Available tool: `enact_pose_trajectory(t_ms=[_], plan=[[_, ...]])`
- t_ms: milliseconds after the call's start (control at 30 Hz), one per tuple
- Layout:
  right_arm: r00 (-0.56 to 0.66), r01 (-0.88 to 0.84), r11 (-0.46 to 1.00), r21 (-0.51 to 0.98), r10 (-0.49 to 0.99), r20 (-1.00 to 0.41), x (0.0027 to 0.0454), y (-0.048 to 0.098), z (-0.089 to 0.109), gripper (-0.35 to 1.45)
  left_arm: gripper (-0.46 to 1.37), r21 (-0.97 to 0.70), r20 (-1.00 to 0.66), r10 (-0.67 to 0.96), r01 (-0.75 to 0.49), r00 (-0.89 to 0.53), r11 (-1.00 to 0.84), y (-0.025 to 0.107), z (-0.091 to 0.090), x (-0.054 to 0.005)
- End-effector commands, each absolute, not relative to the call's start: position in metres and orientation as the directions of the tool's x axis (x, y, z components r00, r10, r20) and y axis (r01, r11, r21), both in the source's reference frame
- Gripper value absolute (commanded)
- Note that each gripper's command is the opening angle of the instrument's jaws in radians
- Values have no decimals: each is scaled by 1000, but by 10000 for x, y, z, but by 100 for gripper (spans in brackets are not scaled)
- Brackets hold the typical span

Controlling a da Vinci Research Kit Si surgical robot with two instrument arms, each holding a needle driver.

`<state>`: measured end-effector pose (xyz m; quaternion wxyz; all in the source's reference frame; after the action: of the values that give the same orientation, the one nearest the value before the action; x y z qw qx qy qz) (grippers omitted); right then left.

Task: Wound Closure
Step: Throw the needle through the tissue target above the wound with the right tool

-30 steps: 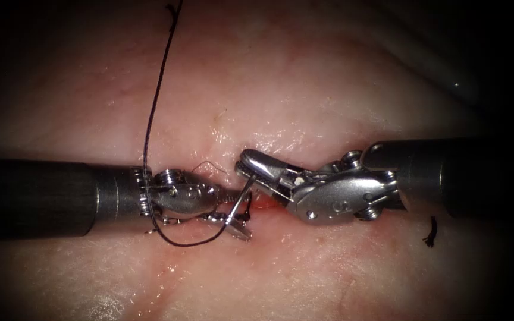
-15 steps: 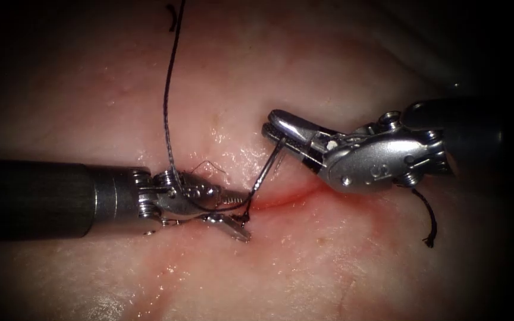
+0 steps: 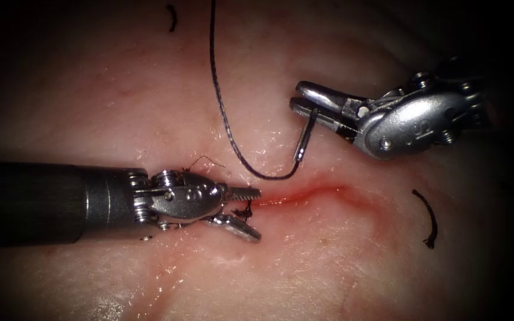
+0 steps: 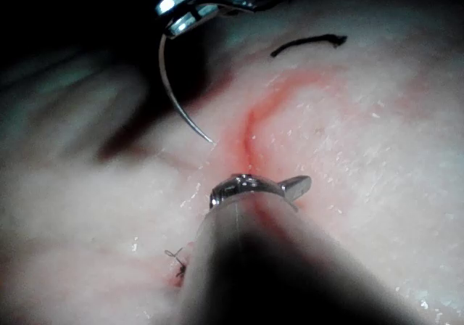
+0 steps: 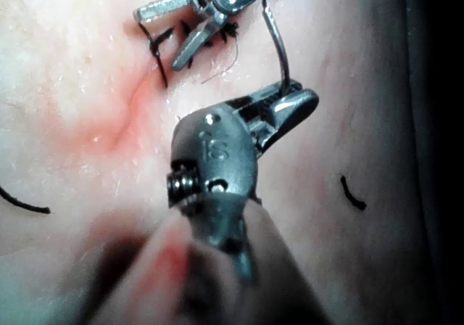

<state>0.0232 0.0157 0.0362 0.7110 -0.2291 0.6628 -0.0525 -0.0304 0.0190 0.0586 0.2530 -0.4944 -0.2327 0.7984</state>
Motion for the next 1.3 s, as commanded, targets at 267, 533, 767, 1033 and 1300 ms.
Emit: enact_pose_trajectory(t_ms=[267,533,767,1033,1300], plan=[[31,-227,924,-307,-308,-951,218,165,365,-35,53,-567,-716,583,-167,-383,-806,187,563,-324],[-13,-194,933,-304,-313,-950,220,167,387,-35,11,-545,-729,566,-173,-385,-820,174,591,-338],[-4,-177,934,-310,-316,-949,228,163,404,-35,-9,-548,-723,575,-189,-383,-815,160,617,-345],[-2,-180,921,-345,-351,-937,238,160,402,-35,-35,-561,-712,591,-199,-379,-804,156,621,-346],[12,-155,893,-422,-426,-905,237,153,407,-35,-35,-561,-710,594,-207,-379,-802,140,629,-346]])
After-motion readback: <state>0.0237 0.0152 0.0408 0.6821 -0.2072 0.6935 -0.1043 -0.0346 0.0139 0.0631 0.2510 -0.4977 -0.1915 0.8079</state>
